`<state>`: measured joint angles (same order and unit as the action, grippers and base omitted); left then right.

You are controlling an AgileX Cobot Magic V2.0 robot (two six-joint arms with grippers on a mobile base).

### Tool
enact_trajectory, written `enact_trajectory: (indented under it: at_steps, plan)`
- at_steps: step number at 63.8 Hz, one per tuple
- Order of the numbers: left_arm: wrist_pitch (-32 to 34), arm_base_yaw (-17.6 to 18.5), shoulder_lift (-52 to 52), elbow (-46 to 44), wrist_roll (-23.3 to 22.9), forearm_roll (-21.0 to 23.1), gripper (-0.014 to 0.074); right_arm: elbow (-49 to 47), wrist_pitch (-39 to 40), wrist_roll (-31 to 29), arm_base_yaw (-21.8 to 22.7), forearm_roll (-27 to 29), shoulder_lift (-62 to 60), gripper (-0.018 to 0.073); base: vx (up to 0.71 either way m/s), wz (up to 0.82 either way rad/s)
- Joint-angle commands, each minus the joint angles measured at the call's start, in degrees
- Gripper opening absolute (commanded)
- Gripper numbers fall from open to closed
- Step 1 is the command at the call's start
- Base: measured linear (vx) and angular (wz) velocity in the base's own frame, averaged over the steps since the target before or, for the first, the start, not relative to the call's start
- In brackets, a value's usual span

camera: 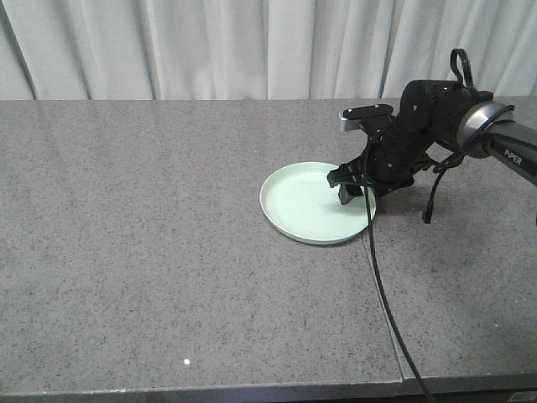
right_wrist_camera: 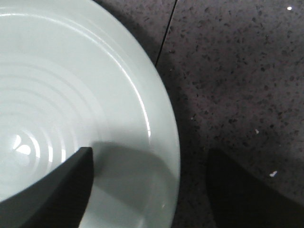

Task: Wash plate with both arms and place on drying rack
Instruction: 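Move the right gripper down to the rim of the pale green plate, then pinch the plate rim with the right gripper and lift it up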

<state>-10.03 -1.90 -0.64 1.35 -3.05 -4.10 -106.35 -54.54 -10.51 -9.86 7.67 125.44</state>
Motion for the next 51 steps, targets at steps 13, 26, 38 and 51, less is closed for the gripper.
enact_trajectory:
  at_steps: [13, 26, 38, 51]
  plan:
    - [4.11, 0.04, -0.82, -1.30, -0.51, 0.10, -0.0006, -1.89, -0.11, 0.02, 0.13, -0.12, -3.35, 0.0077, 0.00, 0.00]
    - [4.11, 0.04, -0.82, -1.30, -0.51, 0.10, -0.0006, -1.89, -0.64, 0.02, 0.13, -0.49, -3.35, -0.0008, 0.00, 0.00]
    - [4.11, 0.04, -0.82, -1.30, -0.51, 0.10, -0.0006, -1.94, -1.19, -1.18, 0.96, 1.12, -4.66, -0.0007, 0.00, 0.00]
    - [4.11, 0.04, -0.82, -1.30, -0.51, 0.10, -0.0006, -1.89, -1.63, -6.35, 3.99, 10.32, -9.79, -0.0004, 0.00, 0.00]
